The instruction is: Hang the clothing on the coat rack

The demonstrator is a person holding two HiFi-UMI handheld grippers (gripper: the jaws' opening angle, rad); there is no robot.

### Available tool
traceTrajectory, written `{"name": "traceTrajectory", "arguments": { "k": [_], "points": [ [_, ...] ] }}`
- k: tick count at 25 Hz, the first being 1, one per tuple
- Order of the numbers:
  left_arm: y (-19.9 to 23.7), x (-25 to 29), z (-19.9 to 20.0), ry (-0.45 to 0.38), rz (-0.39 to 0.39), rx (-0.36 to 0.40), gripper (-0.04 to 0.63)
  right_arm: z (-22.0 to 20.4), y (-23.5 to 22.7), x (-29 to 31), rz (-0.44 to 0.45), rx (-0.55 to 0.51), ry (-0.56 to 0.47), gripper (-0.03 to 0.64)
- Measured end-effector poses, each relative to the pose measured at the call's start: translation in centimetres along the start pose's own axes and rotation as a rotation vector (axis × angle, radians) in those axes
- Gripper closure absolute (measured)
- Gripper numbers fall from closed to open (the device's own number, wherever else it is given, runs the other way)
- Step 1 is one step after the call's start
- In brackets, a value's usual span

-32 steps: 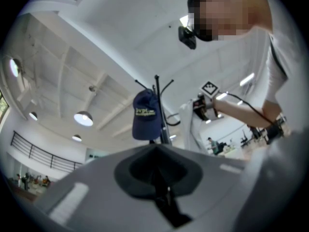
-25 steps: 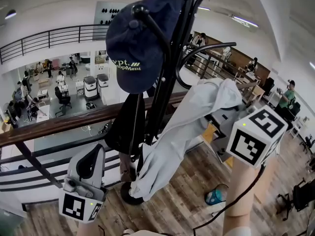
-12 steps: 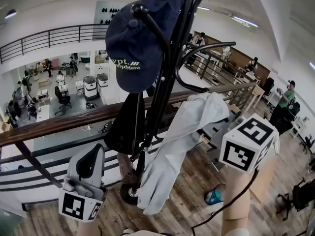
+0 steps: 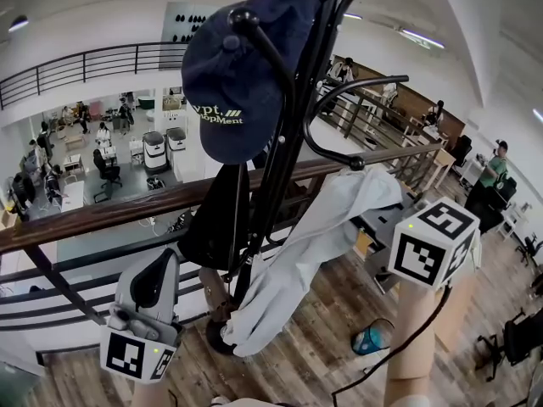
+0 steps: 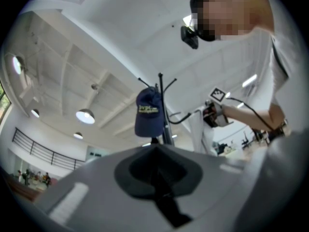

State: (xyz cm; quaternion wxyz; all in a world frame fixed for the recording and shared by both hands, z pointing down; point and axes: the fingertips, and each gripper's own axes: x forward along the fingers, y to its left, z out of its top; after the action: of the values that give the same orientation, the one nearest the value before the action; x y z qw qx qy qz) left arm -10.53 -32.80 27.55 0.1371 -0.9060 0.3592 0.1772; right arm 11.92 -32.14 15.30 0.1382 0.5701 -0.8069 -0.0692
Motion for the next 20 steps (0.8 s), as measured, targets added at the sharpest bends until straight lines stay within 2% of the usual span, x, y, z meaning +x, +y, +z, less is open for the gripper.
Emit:
{"name": "traceTrajectory", "arguments": {
  "k": [14,20],
  "points": [
    [0.4,1.3,-0.6,-0.007,-0.005,-0.007,0.589,1.4,-1.4,1.4,-0.053,-0.154,0.076,0.503],
    [0.4,1.7,-0.9,-0.007,-0.006,-0.014,0.589,0.3,-1.2,3.4,-0.026,-0.171,0.124,0.497]
  ]
}}
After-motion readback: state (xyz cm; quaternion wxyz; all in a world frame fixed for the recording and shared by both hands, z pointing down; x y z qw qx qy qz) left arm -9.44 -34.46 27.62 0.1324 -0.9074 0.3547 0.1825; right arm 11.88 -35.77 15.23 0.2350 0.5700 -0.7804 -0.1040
